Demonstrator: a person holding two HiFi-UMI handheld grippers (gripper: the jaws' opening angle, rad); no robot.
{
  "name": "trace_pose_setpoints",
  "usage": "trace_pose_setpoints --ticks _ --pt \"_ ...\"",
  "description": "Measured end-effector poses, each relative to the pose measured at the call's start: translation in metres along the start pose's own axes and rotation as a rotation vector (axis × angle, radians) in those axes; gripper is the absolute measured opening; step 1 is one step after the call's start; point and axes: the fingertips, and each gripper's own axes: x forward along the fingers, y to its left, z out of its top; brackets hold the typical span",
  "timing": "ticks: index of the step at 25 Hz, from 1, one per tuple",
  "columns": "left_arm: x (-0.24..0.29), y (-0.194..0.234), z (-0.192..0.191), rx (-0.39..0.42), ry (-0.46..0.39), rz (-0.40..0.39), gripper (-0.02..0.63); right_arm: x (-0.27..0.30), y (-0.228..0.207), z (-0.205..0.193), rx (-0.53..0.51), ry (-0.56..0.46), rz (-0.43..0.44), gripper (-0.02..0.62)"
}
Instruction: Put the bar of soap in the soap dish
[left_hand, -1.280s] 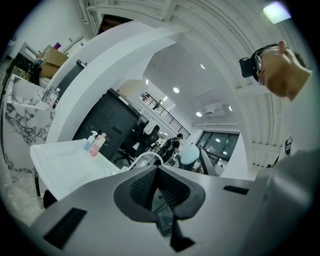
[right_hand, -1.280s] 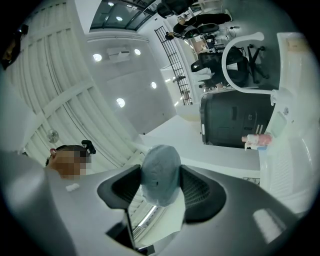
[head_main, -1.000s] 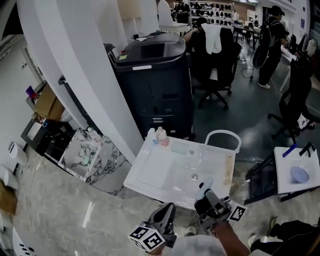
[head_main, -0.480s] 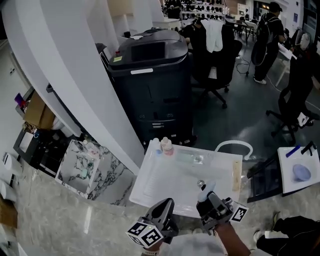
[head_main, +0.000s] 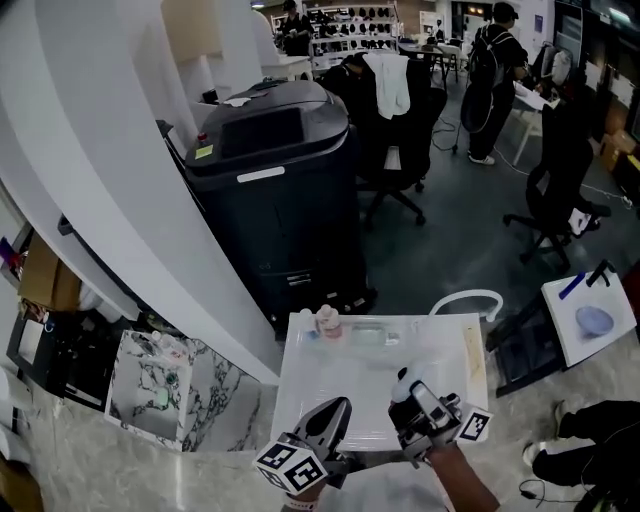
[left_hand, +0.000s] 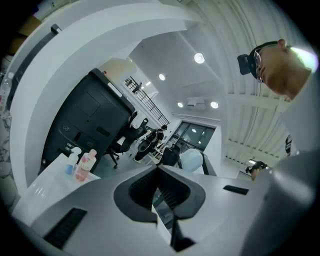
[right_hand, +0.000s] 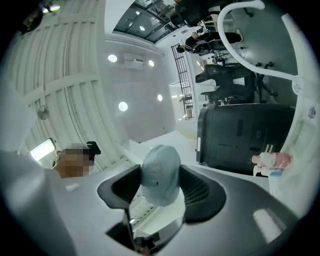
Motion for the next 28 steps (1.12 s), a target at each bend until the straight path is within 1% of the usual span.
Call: trace_pose_setpoints --ticks 4,7,10,20,28 --pt "0.001 0.012 0.007 0.003 0.022 -0.044 0.005 0.003 -0.012 -0.006 -0.02 -0.044 -0.011 0.262" --pt "0.002 0.023 0.008 -0.017 0.034 -0.053 0.005 0.006 -0.018 -0.009 -0.028 -0.062 -0.025 0.262" --pt "0.006 0.022 0.004 -0.026 0.058 -0.06 0.005 0.004 -0.023 -0.009 -0.023 -0.066 -0.045 0.262" --pt "0.021 0.037 0.001 -0.058 0.072 -0.013 0.005 0.017 -0.048 0.002 0.011 -0.04 -0.064 0.262" --pt "0.033 0.056 0.005 -0.051 0.085 0.013 0.005 0.024 -0.07 0.009 -0.002 -0.036 -0.073 0.262"
